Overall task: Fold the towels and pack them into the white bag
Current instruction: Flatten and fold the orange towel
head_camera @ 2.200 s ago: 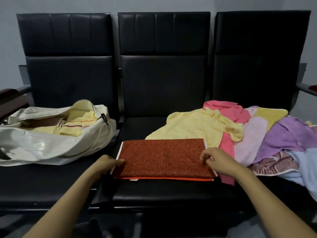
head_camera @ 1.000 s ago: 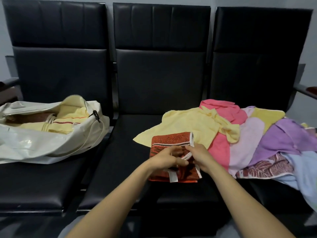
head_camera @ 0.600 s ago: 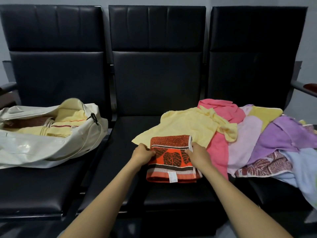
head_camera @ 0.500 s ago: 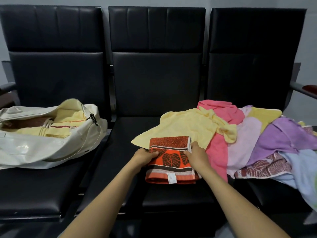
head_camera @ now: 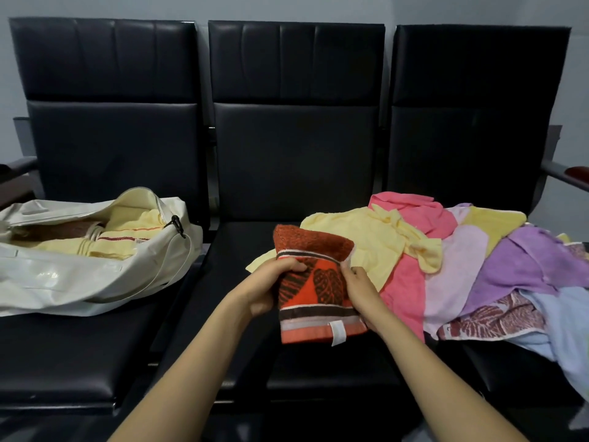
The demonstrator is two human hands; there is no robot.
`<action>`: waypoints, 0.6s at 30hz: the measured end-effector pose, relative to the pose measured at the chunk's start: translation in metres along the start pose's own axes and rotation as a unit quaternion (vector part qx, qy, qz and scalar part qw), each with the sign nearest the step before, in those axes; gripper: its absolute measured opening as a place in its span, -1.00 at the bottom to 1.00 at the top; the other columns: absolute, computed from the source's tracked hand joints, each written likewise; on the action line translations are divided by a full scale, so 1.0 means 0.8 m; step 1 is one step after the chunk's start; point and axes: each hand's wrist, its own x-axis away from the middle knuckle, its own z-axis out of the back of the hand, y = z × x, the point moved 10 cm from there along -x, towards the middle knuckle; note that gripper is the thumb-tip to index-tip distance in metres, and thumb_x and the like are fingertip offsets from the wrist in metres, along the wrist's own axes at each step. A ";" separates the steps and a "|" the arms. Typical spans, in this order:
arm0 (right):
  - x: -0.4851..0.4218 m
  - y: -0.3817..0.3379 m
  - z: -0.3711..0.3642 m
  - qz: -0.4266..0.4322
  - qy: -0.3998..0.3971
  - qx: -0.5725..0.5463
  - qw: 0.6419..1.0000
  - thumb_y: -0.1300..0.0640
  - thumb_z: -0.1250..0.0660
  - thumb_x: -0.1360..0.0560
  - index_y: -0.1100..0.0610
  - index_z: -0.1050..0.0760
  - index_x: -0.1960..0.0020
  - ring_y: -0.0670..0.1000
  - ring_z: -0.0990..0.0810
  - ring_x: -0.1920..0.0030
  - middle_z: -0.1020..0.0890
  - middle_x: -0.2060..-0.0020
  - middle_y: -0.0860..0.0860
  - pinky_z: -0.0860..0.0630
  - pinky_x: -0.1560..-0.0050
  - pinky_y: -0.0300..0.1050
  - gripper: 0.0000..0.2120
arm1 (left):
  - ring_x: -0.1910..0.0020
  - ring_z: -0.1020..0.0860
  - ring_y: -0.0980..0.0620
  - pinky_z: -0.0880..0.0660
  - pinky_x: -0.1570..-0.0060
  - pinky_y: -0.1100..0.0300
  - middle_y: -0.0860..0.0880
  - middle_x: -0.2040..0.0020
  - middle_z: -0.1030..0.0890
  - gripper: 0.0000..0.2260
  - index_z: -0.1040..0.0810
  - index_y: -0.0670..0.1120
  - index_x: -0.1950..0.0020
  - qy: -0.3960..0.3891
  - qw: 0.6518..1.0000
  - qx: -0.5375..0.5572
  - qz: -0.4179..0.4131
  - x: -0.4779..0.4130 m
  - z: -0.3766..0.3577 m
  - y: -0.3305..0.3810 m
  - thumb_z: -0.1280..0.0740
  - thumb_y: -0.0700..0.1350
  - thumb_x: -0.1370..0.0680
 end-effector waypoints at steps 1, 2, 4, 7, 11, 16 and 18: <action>-0.002 0.006 -0.009 -0.027 -0.043 -0.066 0.997 -0.51 -0.07 -0.42 0.17 -0.40 -0.32 0.05 -0.56 -0.15 -0.58 -0.17 0.05 -0.48 -0.15 -0.03 -0.17 | 0.07 -0.63 -0.08 -0.54 -0.04 0.04 -0.16 0.00 -0.66 -0.66 -0.52 -0.17 -0.18 -0.003 1.000 0.011 -0.002 0.005 0.004 0.003 -0.38 -0.15 -0.42; 0.000 0.008 -0.019 -0.043 -0.089 -0.129 0.987 -0.53 -0.10 -0.40 0.12 -0.45 -0.32 0.07 -0.59 -0.16 -0.62 -0.17 0.07 -0.49 -0.21 0.02 -0.17 | 0.08 -0.64 -0.07 -0.54 -0.03 0.04 -0.16 0.00 -0.66 -0.61 -0.52 -0.18 -0.18 -0.002 1.000 0.023 -0.002 0.009 0.010 0.005 -0.40 -0.14 -0.37; 0.019 -0.008 -0.031 -0.046 -0.164 -0.218 0.961 -0.30 -0.17 -0.54 0.09 -0.55 -0.24 0.11 -0.63 -0.15 -0.66 -0.12 0.11 -0.49 -0.25 0.05 -0.47 | 0.10 -0.64 -0.08 -0.56 -0.01 0.04 -0.19 0.00 -0.66 -0.59 -0.52 -0.20 -0.17 0.014 0.999 0.046 -0.001 0.012 0.026 0.007 -0.42 -0.14 -0.34; 0.023 -0.016 -0.030 -0.013 -0.182 -0.215 0.960 0.05 -0.34 -0.55 0.19 -0.43 -0.33 0.08 -0.67 -0.05 -0.69 -0.03 0.12 -0.54 -0.17 0.03 -0.59 | 0.11 -0.64 -0.11 -0.60 0.06 0.05 -0.22 -0.01 -0.66 -0.65 -0.50 -0.23 -0.22 0.081 0.996 0.048 0.000 0.014 0.056 0.009 -0.40 -0.17 -0.46; 0.022 -0.012 -0.017 0.002 -0.139 -0.164 0.977 0.21 -0.39 -0.51 0.01 -0.20 -0.38 0.05 -0.68 0.04 -0.69 0.05 0.14 -0.53 -0.04 -0.04 -0.45 | 0.07 -0.65 -0.09 -0.59 0.10 0.06 -0.18 -0.03 -0.65 -0.53 -0.42 -0.18 -0.30 0.200 0.970 -0.138 0.009 0.021 0.107 0.002 -0.45 -0.04 -0.48; 0.032 -0.029 -0.023 0.024 -0.149 -0.214 0.965 0.31 -0.22 -0.59 -0.05 -0.30 -0.32 0.08 -0.70 0.18 -0.67 0.11 0.21 -0.60 0.23 -0.08 -0.61 | -0.01 -0.60 -0.09 -0.56 0.15 0.09 -0.21 -0.29 -0.47 -0.33 -0.08 0.02 -0.54 0.172 0.981 -0.092 0.007 0.027 0.102 -0.001 -0.38 -0.12 -0.54; 0.032 -0.037 -0.015 0.027 -0.143 -0.244 0.959 0.33 -0.17 -0.61 0.05 -0.39 -0.31 0.11 -0.70 0.14 -0.64 0.01 0.26 -0.64 0.19 -0.03 -0.67 | -0.04 -0.61 -0.13 -0.59 0.14 0.06 -0.22 -0.26 -0.50 -0.39 -0.17 0.15 -0.48 0.114 0.993 -0.036 -0.020 0.029 0.090 0.009 -0.32 -0.27 -0.55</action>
